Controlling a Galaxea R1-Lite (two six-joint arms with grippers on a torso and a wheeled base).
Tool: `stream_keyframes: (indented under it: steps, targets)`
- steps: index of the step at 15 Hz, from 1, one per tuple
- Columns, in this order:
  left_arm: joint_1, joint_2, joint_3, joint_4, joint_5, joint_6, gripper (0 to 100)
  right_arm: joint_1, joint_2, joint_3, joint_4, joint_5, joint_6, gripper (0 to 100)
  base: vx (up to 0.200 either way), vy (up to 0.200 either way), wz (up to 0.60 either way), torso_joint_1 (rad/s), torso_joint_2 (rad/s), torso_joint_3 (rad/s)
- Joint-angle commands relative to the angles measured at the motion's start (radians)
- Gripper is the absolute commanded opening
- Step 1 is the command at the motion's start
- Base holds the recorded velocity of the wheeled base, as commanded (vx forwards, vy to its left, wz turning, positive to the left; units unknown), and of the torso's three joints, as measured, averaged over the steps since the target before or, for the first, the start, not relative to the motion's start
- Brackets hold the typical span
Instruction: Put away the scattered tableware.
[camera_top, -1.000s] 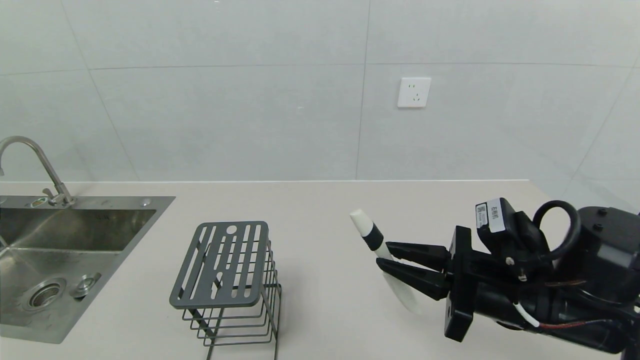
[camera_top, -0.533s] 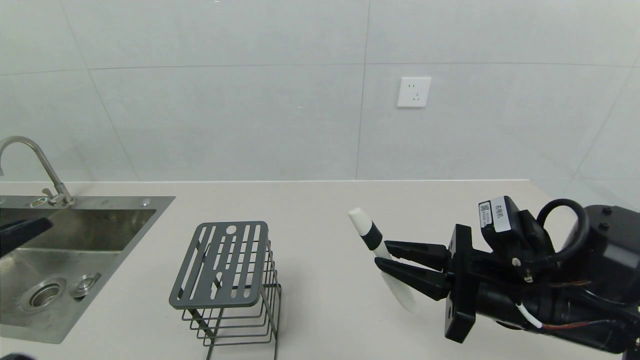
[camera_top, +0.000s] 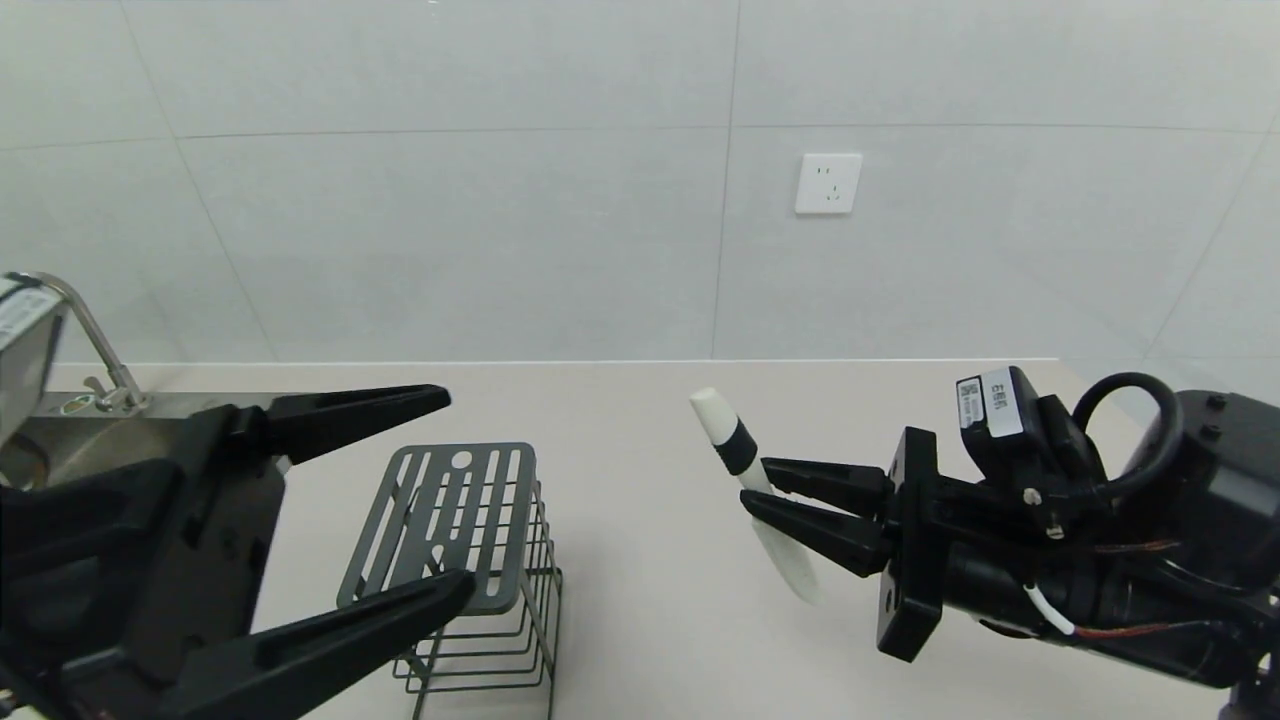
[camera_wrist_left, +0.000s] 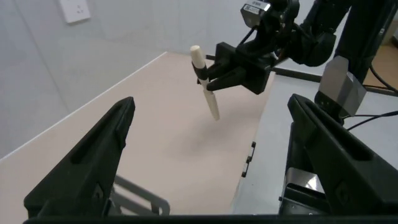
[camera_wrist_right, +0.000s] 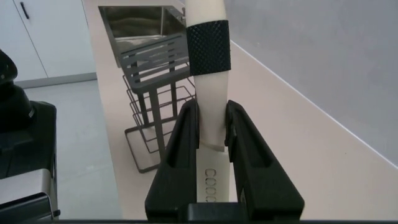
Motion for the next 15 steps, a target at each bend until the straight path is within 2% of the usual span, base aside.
stream_keyframes:
  steps: [1,3,5,11,15]
  targets:
    - [-0.022,0.186,0.000,-0.100,-0.001,-0.003,100,0.003,0.012,-0.033,-0.001,0.000,0.002,0,0.000,0.000,0.00,0.000,0.00,0.000]
    - [-0.027,0.245,-0.017,-0.169,0.001,-0.010,100,0.003,0.014,-0.056,-0.001,-0.002,0.004,0,0.000,0.000,0.00,0.000,0.00,0.000]
    - [-0.047,0.308,-0.036,-0.223,0.001,-0.035,100,0.007,0.026,-0.062,-0.001,-0.002,0.004,0,0.000,0.000,0.00,0.000,0.00,0.000]
    - [-0.057,0.445,-0.066,-0.432,-0.001,-0.033,100,0.078,0.078,-0.125,-0.040,-0.002,0.031,0,0.000,0.000,0.00,0.000,0.00,0.000]
    - [-0.080,0.454,-0.072,-0.479,-0.034,-0.033,100,0.089,0.078,-0.136,-0.057,-0.003,0.042,0,0.000,0.000,0.00,0.000,0.00,0.000]
